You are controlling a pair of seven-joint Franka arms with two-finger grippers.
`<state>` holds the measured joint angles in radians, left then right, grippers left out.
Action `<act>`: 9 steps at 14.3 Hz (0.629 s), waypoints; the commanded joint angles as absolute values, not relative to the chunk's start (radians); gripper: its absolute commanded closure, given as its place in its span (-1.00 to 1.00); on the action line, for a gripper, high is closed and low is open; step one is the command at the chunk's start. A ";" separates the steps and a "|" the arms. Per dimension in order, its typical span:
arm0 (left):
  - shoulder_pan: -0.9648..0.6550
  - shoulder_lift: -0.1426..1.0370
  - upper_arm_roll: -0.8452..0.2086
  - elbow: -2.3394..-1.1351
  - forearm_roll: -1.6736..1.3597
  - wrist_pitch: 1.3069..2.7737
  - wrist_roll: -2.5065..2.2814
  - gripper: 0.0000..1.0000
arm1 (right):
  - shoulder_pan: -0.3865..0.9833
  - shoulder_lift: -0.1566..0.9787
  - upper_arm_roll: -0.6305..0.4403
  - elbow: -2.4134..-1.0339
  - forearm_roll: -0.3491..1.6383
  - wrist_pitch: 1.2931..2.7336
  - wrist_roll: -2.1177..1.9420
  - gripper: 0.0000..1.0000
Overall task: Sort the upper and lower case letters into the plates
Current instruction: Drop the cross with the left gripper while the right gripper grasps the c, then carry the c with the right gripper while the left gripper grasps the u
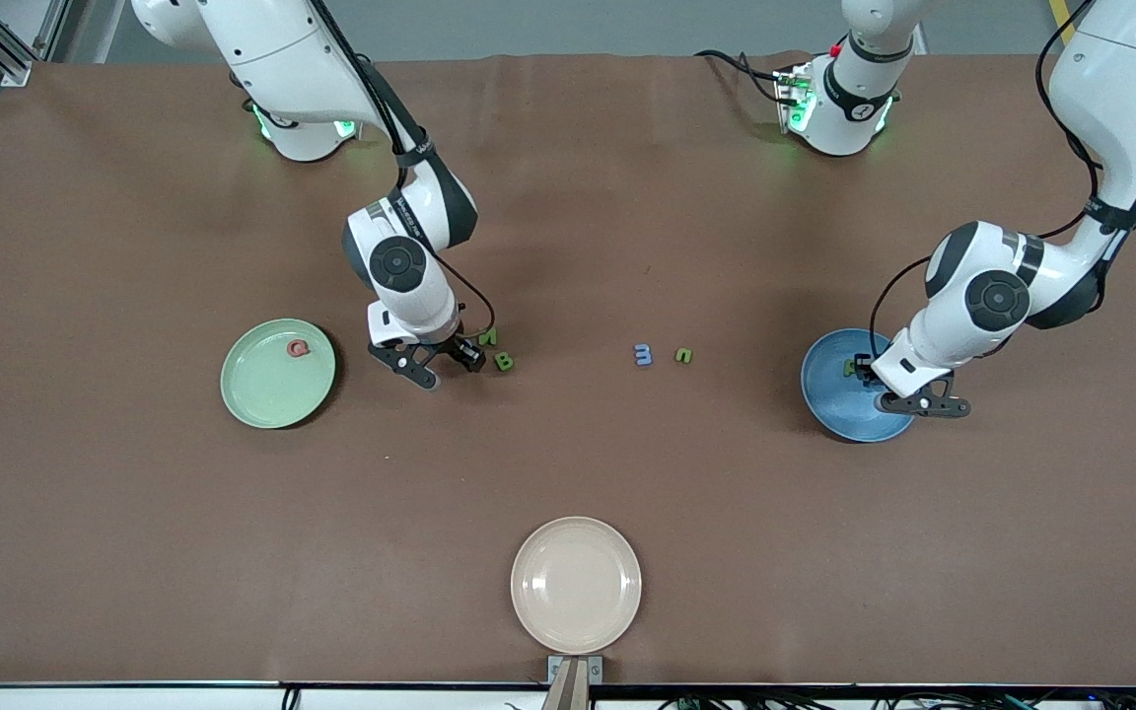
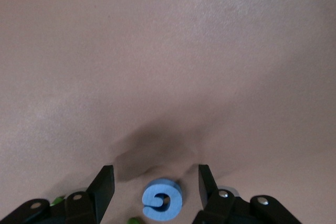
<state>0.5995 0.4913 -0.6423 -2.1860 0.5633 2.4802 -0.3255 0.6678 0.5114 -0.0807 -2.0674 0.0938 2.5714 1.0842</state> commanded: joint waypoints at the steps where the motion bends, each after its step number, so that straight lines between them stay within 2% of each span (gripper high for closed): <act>1: 0.609 0.495 -0.650 -2.189 0.580 2.490 -0.305 0.67 | 0.690 0.517 -0.092 -2.063 0.097 2.560 1.106 -0.44; 2: 0.609 0.494 -0.649 -2.189 0.580 2.490 -0.296 0.57 | 0.692 0.517 -0.092 -2.068 0.097 2.560 1.114 -0.43; 3: 0.609 0.488 -0.649 -2.186 0.580 2.490 -0.295 0.04 | 0.699 0.517 -0.092 -2.068 0.097 2.560 1.120 -0.42; 4: 0.609 0.485 -0.649 -2.180 0.580 2.488 -0.296 -0.64 | 0.706 0.515 -0.092 -2.071 0.097 2.559 1.121 -0.38; 5: 0.607 0.482 -0.653 -2.172 0.580 2.484 -0.301 -1.00 | 0.706 0.515 -0.092 -2.072 0.097 2.559 1.121 -0.33; 7: 0.598 0.454 -0.676 -2.158 0.580 2.471 -0.314 -1.00 | 0.707 0.515 -0.092 -2.074 0.097 2.556 1.132 -0.18; 9: 0.601 0.446 -0.715 -2.149 0.575 2.465 -0.316 -1.00 | 0.712 0.515 -0.092 -2.074 0.097 2.556 1.132 0.12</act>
